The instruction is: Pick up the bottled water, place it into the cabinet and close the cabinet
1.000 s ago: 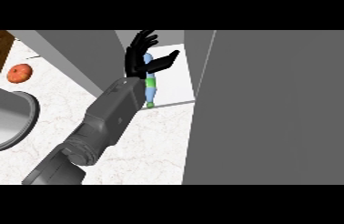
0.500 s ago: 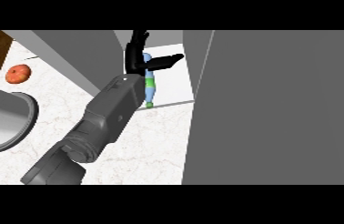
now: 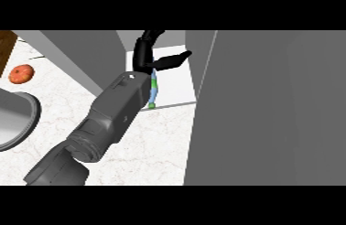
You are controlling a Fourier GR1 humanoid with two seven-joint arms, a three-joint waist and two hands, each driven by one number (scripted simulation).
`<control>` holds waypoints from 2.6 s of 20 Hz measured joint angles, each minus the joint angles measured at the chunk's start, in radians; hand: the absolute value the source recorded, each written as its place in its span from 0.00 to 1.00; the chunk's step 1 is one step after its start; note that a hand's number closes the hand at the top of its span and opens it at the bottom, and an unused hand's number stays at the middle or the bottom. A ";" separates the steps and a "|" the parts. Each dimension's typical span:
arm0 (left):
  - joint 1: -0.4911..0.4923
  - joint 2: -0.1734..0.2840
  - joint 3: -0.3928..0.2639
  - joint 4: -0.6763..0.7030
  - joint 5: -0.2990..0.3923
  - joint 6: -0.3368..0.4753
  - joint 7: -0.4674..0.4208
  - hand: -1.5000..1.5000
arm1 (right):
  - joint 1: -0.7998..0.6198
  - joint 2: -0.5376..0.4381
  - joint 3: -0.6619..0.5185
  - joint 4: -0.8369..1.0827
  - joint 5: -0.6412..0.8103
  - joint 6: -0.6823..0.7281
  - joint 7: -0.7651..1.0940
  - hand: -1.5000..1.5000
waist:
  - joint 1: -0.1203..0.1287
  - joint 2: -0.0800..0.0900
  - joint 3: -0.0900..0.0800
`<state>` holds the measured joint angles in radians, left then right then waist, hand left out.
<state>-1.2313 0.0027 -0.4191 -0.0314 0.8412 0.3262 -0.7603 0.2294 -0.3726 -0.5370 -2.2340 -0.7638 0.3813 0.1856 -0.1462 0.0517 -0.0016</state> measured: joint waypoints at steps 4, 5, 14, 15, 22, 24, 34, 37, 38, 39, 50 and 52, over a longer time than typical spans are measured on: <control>0.015 -0.001 0.008 -0.032 0.003 -0.029 -0.039 1.00 | -0.002 -0.002 -0.005 0.009 0.012 0.005 -0.001 0.00 | 0.015 -0.006 0.000; 0.022 -0.001 0.011 -0.041 0.006 -0.036 -0.046 1.00 | -0.005 -0.005 -0.006 0.005 0.013 0.001 0.004 0.00 | 0.019 -0.008 0.000; 0.119 -0.003 0.012 -0.129 0.020 -0.082 -0.080 1.00 | 0.002 -0.011 -0.012 -0.034 0.012 0.017 0.027 0.00 | 0.050 -0.026 0.000; 0.135 -0.003 0.010 -0.142 0.023 -0.089 -0.083 1.00 | -0.001 -0.015 -0.013 -0.029 0.011 0.021 0.030 0.00 | 0.055 -0.028 0.000; 0.280 -0.003 -0.040 -0.299 0.053 -0.151 -0.068 1.00 | 0.041 0.004 -0.011 -0.071 0.010 0.043 0.062 1.00 | 0.092 -0.044 0.001; 0.315 -0.003 -0.048 -0.330 0.052 -0.178 -0.067 1.00 | 0.041 -0.006 -0.015 -0.075 0.005 0.047 0.076 1.00 | 0.105 -0.047 0.001; 0.574 0.034 -0.127 -0.606 0.016 -0.263 -0.027 1.00 | 0.066 -0.008 0.046 -0.096 -0.015 0.071 0.128 1.00 | 0.145 -0.060 0.001; 0.660 0.085 -0.154 -0.727 -0.001 -0.269 0.007 0.00 | 0.070 0.007 0.079 -0.101 -0.018 0.065 0.133 1.00 | 0.152 -0.062 0.001; 0.692 0.104 -0.165 -0.767 -0.009 -0.267 0.014 0.00 | 0.073 0.011 0.090 -0.104 -0.019 0.063 0.133 1.00 | 0.154 -0.063 0.001; 0.721 0.122 -0.172 -0.806 -0.014 -0.269 0.021 0.00 | 0.070 0.008 0.090 -0.105 -0.020 0.055 0.136 1.00 | 0.154 -0.063 0.001; 1.013 0.359 -0.204 -1.166 -0.019 -0.343 0.067 0.00 | 0.034 -0.016 0.258 -0.118 -0.015 0.047 0.159 1.00 | 0.163 -0.065 0.000; 1.059 0.406 -0.189 -1.212 -0.019 -0.344 0.058 0.00 | 0.026 -0.021 0.299 -0.123 -0.015 0.034 0.169 1.00 | 0.161 -0.066 0.000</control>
<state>-0.1728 0.4084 -0.6077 -1.2435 0.8220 -0.0174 -0.7028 0.2558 -0.3935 -0.2384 -2.3567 -0.7791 0.4148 0.3551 0.0146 -0.0139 -0.0016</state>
